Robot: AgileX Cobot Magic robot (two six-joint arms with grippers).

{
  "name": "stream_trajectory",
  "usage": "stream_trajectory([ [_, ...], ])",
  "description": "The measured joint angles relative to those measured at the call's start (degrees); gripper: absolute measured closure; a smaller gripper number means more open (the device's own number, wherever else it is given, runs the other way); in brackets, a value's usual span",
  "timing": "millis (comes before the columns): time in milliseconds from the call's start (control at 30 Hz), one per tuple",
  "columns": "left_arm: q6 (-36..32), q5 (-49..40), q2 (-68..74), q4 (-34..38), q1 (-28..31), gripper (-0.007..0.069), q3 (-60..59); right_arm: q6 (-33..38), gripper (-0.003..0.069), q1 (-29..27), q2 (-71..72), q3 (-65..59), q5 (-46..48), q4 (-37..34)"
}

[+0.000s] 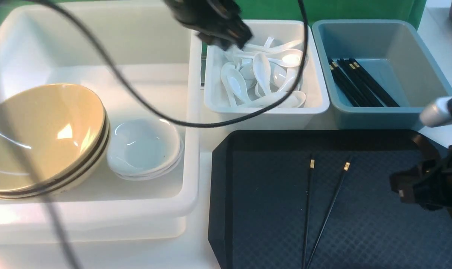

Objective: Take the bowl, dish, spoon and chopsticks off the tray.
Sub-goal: Use the right arm to grab a chopstick

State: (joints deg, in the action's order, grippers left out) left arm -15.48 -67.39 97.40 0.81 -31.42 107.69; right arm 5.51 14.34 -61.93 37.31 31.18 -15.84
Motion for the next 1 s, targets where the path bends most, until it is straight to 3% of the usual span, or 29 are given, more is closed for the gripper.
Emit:
stream_trajectory([
  [67,1.61,1.09,-8.17,-0.05,0.11,0.0619,-8.5,0.18,0.0395,0.0,-4.94,0.83,0.51,-1.88],
  [300,8.01,18.32,-36.42,-3.88,0.11,0.0634,-40.72,0.18,0.0238,4.37,-18.44,4.42,0.46,-4.98],
  [500,11.86,21.26,-56.04,-9.67,0.11,0.0634,-63.78,-1.45,0.011,10.87,-29.12,11.25,-0.76,-6.28],
  [633,12.27,20.02,-62.21,-10.38,0.11,0.0636,-71.96,-4.68,0.0067,11.26,-35.1,15.95,3.91,-2.92],
  [800,12.65,20.53,-63.81,-10.32,0.11,0.0636,-75.58,-10.76,0.0062,11.27,-38.47,20.54,8.81,3.96],
  [1000,14.33,27.54,-63.99,-10.25,0.11,0.0636,-78.67,-16.28,0.0076,11.69,-40.16,21.75,10.53,8.76],
])
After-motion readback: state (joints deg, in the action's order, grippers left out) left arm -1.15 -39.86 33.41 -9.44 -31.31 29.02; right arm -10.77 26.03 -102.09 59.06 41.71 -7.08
